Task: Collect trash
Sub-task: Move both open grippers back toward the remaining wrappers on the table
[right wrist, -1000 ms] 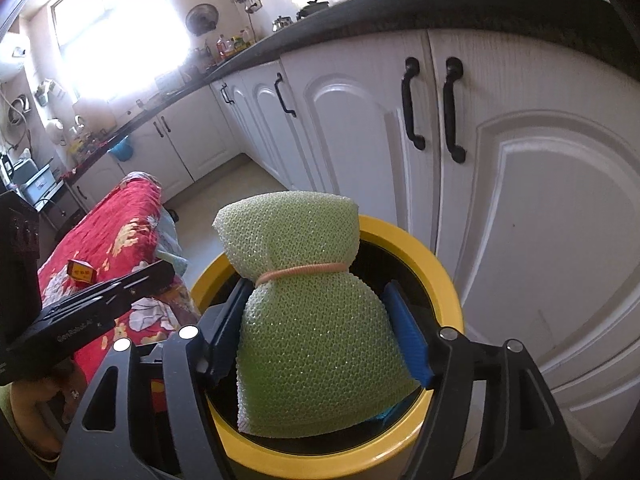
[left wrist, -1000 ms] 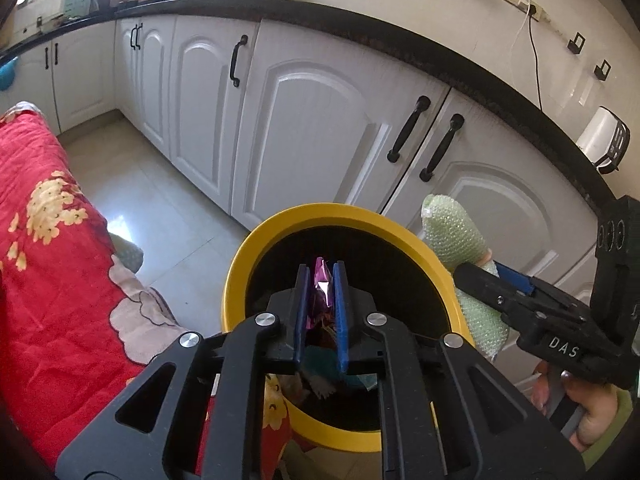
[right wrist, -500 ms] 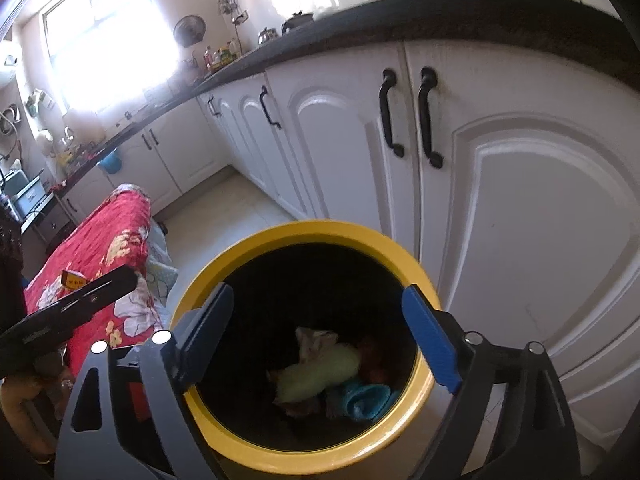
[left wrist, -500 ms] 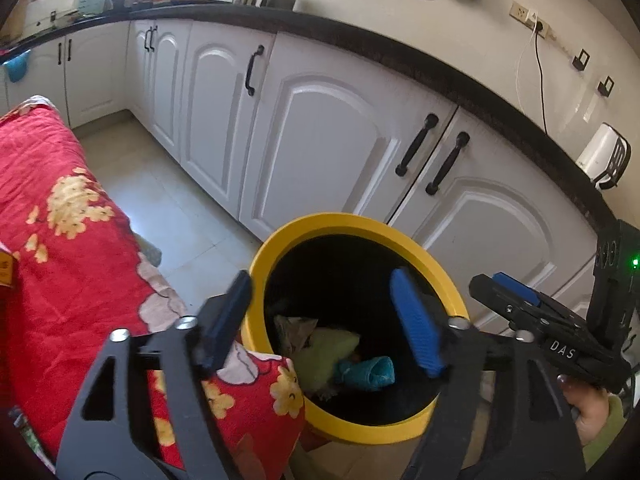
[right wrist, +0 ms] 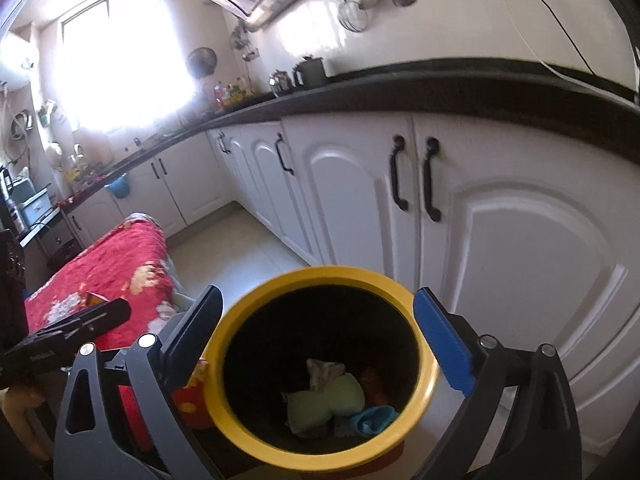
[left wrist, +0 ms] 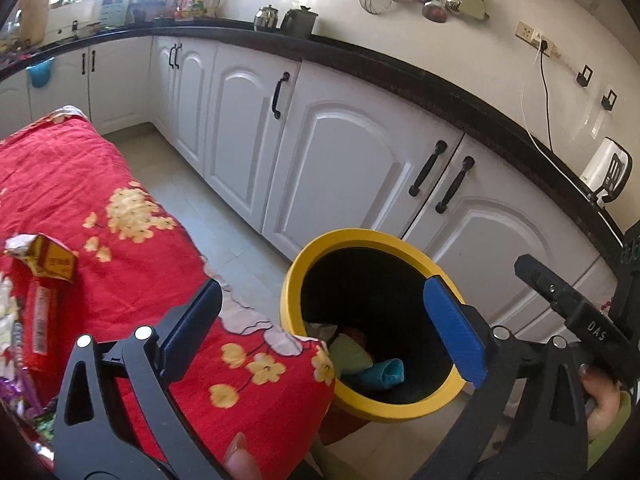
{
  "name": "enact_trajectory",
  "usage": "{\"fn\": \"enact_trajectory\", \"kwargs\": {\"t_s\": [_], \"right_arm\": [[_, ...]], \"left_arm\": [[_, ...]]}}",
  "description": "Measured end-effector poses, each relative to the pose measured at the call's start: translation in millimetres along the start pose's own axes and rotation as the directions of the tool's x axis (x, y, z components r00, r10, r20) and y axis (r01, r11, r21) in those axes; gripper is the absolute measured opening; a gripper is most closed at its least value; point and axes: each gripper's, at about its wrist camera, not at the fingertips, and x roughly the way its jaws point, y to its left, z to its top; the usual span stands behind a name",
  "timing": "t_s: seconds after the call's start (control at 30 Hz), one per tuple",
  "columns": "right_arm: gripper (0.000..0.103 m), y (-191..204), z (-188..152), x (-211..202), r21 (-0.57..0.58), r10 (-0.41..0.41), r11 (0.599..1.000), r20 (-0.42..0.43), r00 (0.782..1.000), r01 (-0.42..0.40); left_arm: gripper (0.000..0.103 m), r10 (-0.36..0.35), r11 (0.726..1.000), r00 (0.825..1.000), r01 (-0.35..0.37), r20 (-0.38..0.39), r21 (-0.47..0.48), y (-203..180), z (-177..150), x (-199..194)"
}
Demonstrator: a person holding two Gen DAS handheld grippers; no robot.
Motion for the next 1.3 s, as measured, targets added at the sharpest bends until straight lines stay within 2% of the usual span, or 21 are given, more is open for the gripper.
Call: {"fn": "enact_trajectory", "kwargs": {"t_s": [0.67,1.3], "right_arm": [[0.097,65,16,-31,-0.100,0.094,0.991,0.062,0.994,-0.087],[0.097,127,7,-38,-0.195,0.200,0.962,0.026,0.979,-0.191]], "left_arm": [[0.093,0.052,0.999,0.991,-0.050,0.123,-0.014,30,3,-73],[0.093,0.144,0.985,0.971,-0.123,0.190,-0.117,89,5,-119]]}}
